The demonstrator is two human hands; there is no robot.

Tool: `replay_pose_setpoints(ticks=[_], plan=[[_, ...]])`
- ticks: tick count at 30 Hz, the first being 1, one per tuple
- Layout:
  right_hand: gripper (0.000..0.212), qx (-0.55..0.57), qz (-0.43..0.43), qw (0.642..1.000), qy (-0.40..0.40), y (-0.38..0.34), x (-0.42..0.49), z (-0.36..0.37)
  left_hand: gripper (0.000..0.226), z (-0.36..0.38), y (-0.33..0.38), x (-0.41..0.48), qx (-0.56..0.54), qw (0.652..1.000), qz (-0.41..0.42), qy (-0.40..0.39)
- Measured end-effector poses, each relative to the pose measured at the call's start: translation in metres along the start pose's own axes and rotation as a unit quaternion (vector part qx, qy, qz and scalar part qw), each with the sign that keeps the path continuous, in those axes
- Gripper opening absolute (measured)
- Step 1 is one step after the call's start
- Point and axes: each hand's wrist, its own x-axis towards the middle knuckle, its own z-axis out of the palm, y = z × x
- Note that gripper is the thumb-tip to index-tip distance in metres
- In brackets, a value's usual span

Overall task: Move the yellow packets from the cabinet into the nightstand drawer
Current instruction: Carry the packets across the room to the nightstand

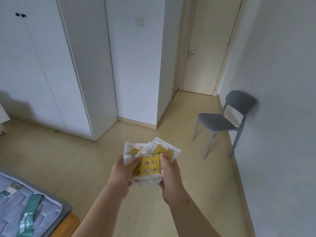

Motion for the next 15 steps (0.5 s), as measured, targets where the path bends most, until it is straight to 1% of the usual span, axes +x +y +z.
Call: replay_pose_setpoints(ticks=[7, 10, 15], plan=[[0.008, -0.023, 0.0, 1.0, -0.012, -0.026, 0.168, 0.069, 0.015, 0.013, 0.04, 0.178, -0.013, 1.0, 0.007, 0.015], [0.009, -0.027, 0.004, 0.999, -0.022, -0.042, 0.241, 0.114, 0.018, 0.011, 0.072, 0.26, -0.015, 1.0, 0.006, 0.025], [0.007, -0.051, 0.027, 0.998, -0.038, -0.059, 0.34, 0.186, 0.02, -0.004, 0.12, 0.362, -0.017, 0.998, 0.013, 0.057]])
